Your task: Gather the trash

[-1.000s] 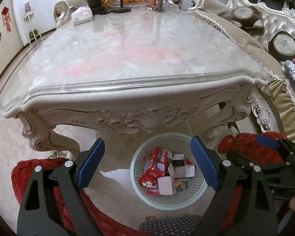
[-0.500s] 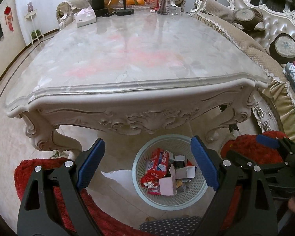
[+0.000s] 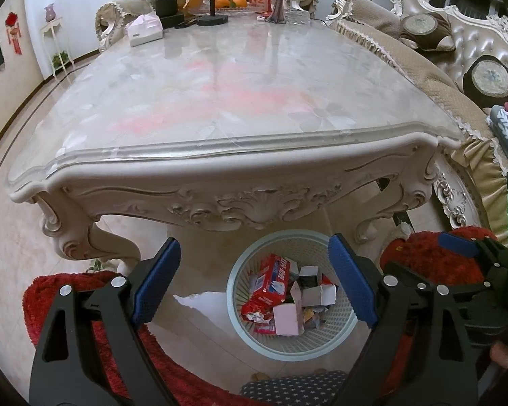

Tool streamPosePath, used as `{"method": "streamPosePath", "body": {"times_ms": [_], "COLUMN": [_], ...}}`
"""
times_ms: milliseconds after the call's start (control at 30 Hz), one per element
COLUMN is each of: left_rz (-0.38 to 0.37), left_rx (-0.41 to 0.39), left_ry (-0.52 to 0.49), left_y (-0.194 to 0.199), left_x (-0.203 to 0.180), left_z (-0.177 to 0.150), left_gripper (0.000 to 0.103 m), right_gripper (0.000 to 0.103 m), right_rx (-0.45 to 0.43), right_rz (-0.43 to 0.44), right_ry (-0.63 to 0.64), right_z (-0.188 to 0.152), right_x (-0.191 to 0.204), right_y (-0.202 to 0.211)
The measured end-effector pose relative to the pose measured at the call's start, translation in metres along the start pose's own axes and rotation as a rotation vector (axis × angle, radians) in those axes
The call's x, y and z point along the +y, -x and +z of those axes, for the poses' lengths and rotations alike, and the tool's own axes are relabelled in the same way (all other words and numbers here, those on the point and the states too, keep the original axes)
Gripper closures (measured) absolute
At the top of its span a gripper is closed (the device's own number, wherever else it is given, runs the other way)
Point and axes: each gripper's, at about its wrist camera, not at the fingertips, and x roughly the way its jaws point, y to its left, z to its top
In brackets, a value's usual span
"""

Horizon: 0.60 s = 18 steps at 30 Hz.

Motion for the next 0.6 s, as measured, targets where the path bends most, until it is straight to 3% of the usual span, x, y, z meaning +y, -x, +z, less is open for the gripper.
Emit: {"method": "streamPosePath", "body": {"times_ms": [600], "left_rz": [-0.005], "left_rx": [0.017], "left_ry": [-0.004], "left_y": [-0.0068], "left_x": [-0.0035], "left_z": [-0.0033], "left_gripper": [0.017], "right_gripper": [0.007], "right_rx": [0.012], "right_rz": [0.005], "right_ry": [0.002], "right_z": [-0.0014], "right_x": [0.0038], "right_y": [-0.005]}}
